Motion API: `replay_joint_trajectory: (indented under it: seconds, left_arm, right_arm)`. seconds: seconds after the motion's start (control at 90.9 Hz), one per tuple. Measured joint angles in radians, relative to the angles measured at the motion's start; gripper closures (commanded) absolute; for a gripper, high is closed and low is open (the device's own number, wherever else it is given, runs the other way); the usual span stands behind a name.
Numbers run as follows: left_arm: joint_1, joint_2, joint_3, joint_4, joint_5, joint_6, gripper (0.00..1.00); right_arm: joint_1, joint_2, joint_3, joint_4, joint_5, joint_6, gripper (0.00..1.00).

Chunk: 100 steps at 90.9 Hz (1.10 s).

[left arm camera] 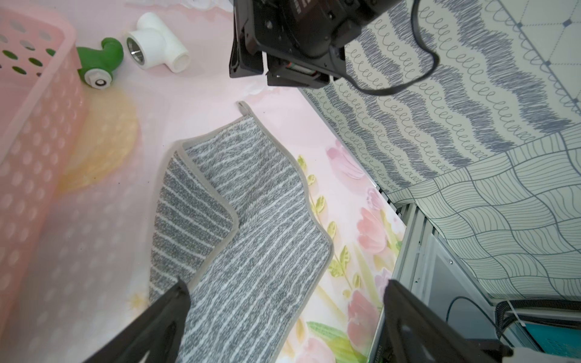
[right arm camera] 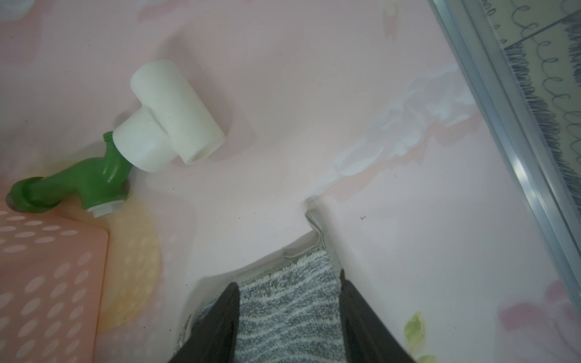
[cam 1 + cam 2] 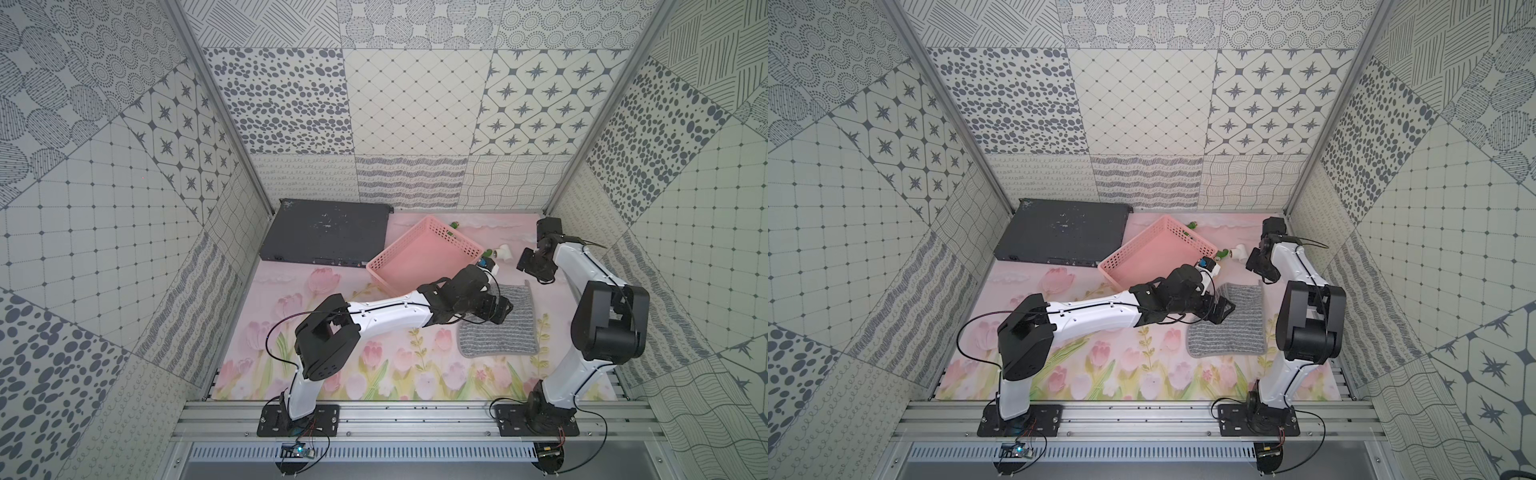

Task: Fold the square dishcloth
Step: Flatten out the cleaning item at the center of the board.

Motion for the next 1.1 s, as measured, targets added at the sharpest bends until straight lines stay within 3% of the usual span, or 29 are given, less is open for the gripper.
replay_joint_trajectory:
  seconds: [0.308, 1.1]
  left_arm:
    - [0.000, 0.204, 0.241, -0.146, -0.030, 0.130, 0.38]
    - [-0.024, 0.468, 0.565, -0.465, -0.165, 0.549, 0.46]
  right_arm:
    - [-0.017, -0.041, -0.052, -0.015, -0.012, 0.018, 0.52]
    - [-0.024, -0.021, -0.067, -0.023, -0.046, 0.026, 0.55]
